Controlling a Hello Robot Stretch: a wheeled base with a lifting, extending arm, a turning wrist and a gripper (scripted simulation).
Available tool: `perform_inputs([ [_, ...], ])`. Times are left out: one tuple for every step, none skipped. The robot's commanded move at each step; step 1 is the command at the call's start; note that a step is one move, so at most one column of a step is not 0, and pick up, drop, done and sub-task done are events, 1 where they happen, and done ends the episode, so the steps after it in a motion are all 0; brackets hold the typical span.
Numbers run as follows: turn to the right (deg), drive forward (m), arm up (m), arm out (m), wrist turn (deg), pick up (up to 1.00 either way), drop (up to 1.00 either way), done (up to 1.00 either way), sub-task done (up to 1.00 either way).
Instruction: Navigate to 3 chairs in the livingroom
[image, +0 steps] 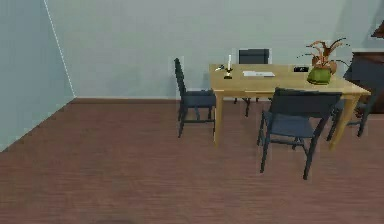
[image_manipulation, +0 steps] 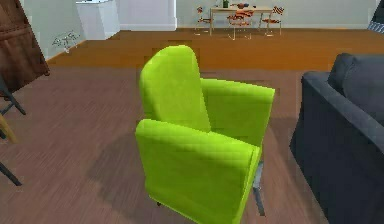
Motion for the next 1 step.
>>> perform_inputs([
  [9.0, 0.0, 0.0, 0.0, 0.0, 0.0, 0.0, 0.0, 0.0],
])
